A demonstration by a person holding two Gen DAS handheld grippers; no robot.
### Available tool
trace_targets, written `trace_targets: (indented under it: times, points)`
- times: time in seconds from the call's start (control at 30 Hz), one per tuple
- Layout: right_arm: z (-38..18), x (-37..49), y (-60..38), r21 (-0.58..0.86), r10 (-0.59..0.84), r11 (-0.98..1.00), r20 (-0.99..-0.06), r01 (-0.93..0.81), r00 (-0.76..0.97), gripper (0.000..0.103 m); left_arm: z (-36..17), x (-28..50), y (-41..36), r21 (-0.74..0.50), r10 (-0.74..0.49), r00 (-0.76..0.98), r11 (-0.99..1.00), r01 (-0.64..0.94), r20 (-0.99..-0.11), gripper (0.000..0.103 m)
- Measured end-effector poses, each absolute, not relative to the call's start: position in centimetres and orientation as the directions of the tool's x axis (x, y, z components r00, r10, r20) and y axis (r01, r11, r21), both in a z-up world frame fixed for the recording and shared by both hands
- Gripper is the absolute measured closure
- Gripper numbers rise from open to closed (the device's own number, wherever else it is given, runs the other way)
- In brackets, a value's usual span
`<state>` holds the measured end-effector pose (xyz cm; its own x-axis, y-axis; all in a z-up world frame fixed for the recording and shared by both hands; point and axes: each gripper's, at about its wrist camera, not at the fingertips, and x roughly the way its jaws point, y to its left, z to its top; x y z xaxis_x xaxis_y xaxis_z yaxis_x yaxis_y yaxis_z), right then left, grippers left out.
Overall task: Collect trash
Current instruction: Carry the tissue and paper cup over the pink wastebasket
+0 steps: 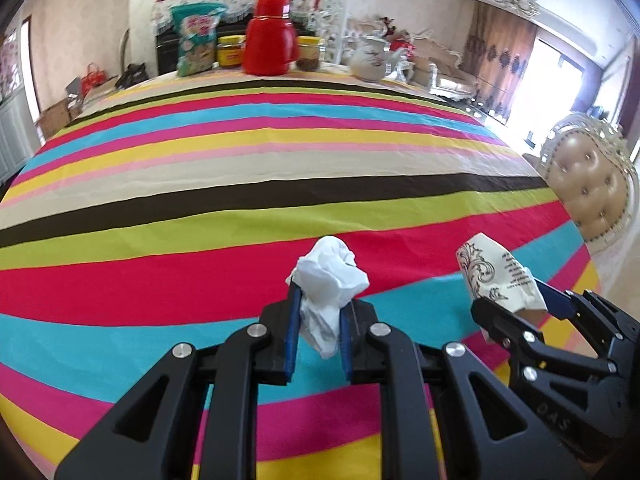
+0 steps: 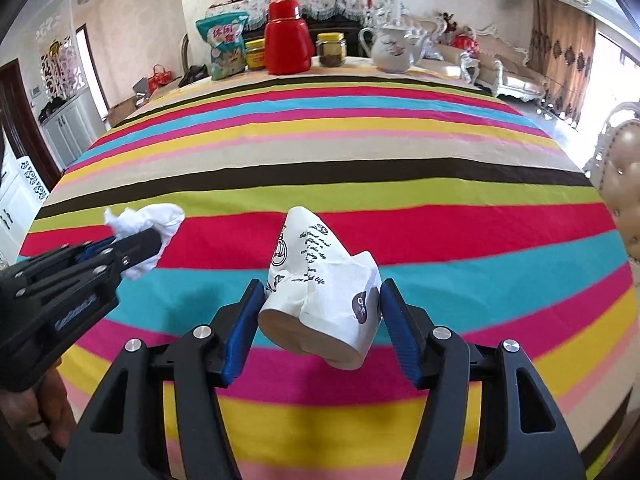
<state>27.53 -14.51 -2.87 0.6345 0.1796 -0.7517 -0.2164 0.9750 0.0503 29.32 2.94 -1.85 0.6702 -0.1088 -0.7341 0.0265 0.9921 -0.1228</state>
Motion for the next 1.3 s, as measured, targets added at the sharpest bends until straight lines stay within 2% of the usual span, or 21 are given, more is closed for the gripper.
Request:
trace_targets:
  times: [0.5,0.87,1.3]
  points:
    - [-1.0,17.0,-22.6,0.055,0.119,0.992,-0.723,-0.116,0.681,0.046,-0.5,23.0,-4.9,-0.142,-0.234,0.670,0.971,0.190,-0.705,0.087]
    - [-0.7,9.0,-31.4,0.027,0.015,1.000,-0.712,0.006,0.702,0.046,1.5,16.9,-13.6,-0.152,-0.356,0.663,0.926,0.346,-0.658,0.086]
    - [0.2,0.9,-41.2,-0.024,-0.108,0.992,-0.691,0.127,0.715,0.046,2.8,9.8,-25.2,-0.163,-0.522,0.575,0.813,0.560,-0.630,0.086]
